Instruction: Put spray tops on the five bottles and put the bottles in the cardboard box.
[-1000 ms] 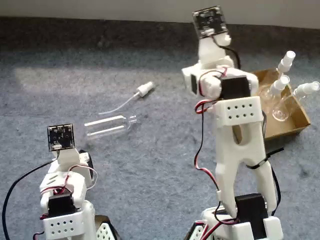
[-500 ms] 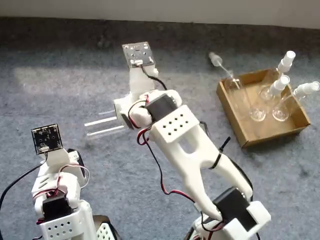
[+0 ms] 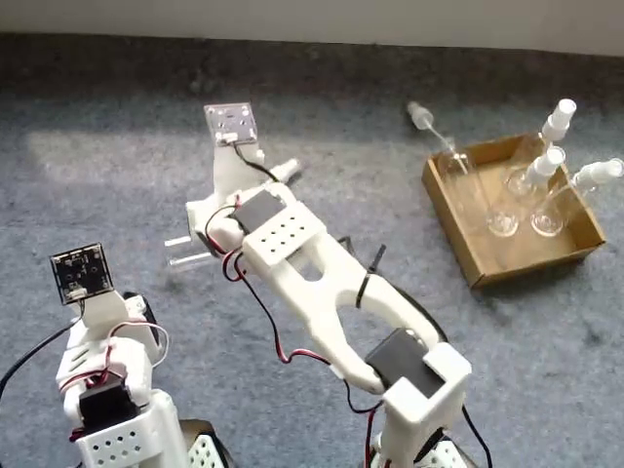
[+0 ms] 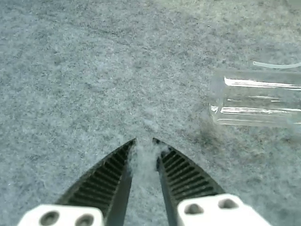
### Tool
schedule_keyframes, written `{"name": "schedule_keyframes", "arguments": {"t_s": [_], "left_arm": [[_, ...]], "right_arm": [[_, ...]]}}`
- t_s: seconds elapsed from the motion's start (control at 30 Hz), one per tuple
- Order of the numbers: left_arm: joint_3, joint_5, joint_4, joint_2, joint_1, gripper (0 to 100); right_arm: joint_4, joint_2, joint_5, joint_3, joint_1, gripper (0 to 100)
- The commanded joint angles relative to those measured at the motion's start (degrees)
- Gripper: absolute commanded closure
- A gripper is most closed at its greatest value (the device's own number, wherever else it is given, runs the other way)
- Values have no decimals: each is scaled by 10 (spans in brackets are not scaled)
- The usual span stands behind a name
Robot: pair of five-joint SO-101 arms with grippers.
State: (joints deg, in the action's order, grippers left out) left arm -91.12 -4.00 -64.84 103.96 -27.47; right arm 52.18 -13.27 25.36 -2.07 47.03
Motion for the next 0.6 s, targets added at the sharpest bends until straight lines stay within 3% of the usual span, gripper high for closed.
{"name": "schedule_keyframes", "arguments": {"t_s": [0.0, 0.1, 0.23, 0.57], "left_arm": [[32, 3, 3, 0, -27, 995], [31, 3, 3, 0, -26, 995], [30, 3, 3, 0, -25, 995], [27, 2, 3, 0, -16, 995]], "right_arm": [[-13, -16, -120, -42, 10, 703], [-16, -28, -274, -42, 14, 704], [-16, -28, -390, -42, 12, 704], [-16, -29, -416, -38, 25, 704]]}}
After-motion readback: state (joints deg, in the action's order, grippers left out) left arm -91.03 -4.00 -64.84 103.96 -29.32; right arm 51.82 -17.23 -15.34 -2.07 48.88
